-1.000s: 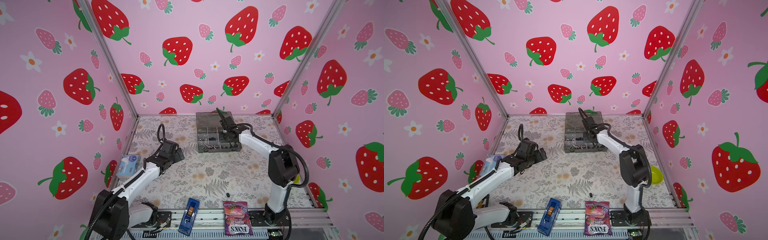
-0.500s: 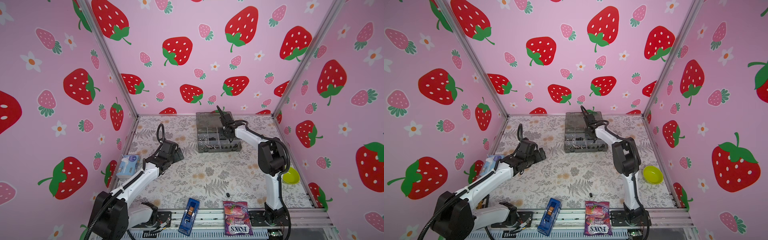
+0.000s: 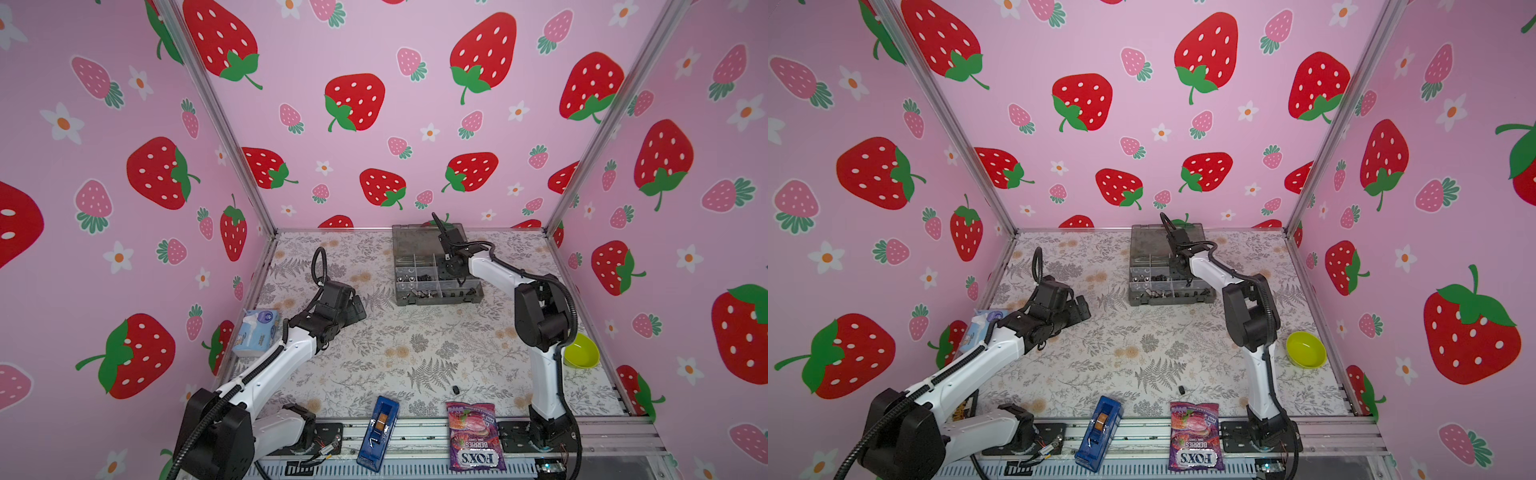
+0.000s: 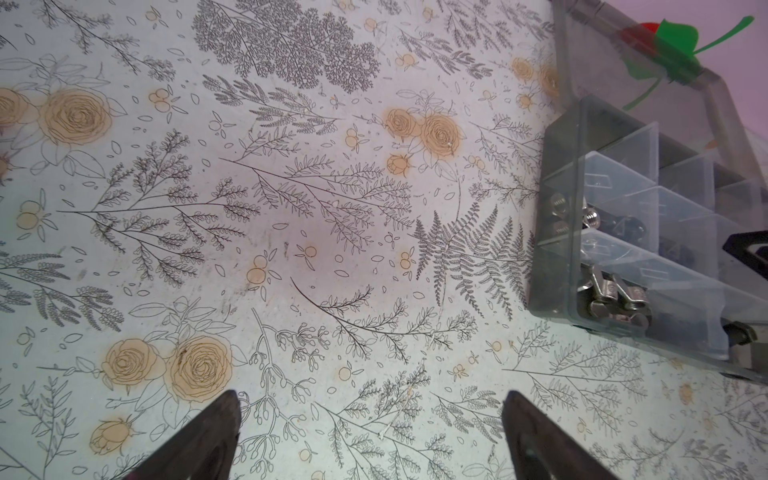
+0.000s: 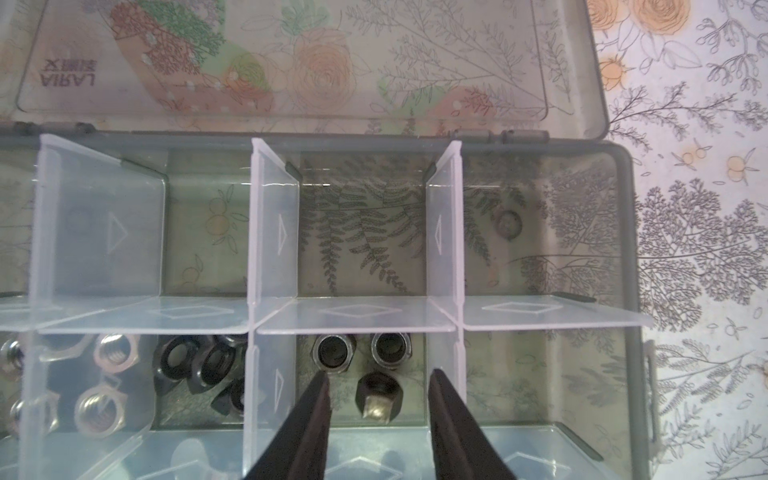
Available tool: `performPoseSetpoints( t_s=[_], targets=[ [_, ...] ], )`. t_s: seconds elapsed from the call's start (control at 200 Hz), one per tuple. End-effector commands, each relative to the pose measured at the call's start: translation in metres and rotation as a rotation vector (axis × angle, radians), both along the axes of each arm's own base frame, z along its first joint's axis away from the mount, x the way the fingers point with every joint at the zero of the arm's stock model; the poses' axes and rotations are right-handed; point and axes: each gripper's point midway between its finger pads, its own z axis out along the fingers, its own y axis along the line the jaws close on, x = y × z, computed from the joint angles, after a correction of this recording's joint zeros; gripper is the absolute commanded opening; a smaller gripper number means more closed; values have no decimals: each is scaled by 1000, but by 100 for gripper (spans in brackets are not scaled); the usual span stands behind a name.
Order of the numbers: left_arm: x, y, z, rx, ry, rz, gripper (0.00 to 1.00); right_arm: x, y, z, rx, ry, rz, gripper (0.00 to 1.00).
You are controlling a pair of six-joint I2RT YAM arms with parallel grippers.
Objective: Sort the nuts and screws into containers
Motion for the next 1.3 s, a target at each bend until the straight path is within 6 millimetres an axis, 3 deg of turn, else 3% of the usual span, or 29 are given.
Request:
performPoseSetpoints(
  t_s=[0.0,0.225,0.485,0.815,0.975,1.155,1.296],
  targets=[
    [-3,7,4,33,-7,13,99,-4,-1,28,15,-35,9,42],
    [-5,9,3,37,-5,17,99,-40,1,64,38,-72,22,44],
    [-6,9,6,25,-16,25,99,-130,-6,69,41,-7,38,45],
    [-6,3,3,-11,-11,18,99,-254,-26,36,42,198,9,45],
    [-7,3,0,-18,-1,29,99,-304,-18,21,99,297,42,46],
    [-9,5,-3,-27,7,46,99,-348,-9,-3,76,393,114,48],
    [-11,6,-2,-20,12,51,99,-370,-10,-20,42,448,147,48]
  ],
)
